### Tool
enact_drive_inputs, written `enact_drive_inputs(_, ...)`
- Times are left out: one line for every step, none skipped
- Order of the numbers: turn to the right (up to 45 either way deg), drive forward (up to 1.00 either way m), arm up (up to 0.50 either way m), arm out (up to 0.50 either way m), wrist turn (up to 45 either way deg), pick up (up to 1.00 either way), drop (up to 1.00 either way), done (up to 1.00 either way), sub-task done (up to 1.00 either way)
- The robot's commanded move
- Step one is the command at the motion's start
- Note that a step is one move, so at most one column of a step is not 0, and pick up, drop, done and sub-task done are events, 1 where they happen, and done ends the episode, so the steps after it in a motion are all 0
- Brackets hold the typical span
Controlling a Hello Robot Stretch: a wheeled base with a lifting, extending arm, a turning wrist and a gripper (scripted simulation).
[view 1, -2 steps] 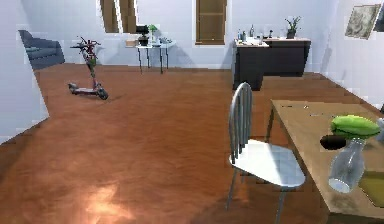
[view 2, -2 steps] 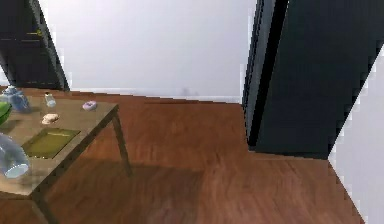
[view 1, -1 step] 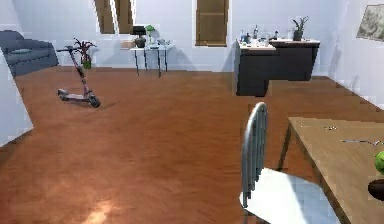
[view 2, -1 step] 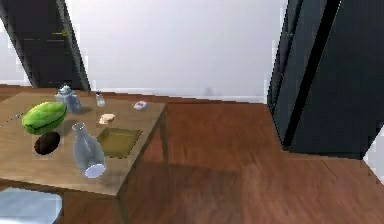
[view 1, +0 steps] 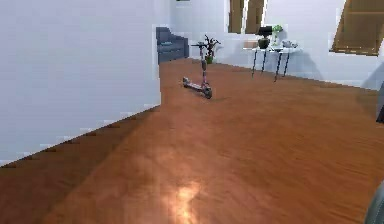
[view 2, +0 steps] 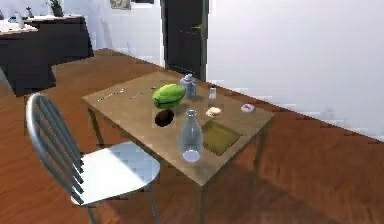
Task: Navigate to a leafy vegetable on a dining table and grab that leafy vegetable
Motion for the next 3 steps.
enact_drive_inputs(45.0,0.0,0.0,0.0,0.0,0.0,0.0,0.0,0.0)
enact_drive_inputs(45.0,0.0,0.0,0.0,0.0,0.0,0.0,0.0,0.0)
enact_drive_inputs(27.0,0.0,0.0,0.0,0.0,0.0,0.0,0.0,0.0)
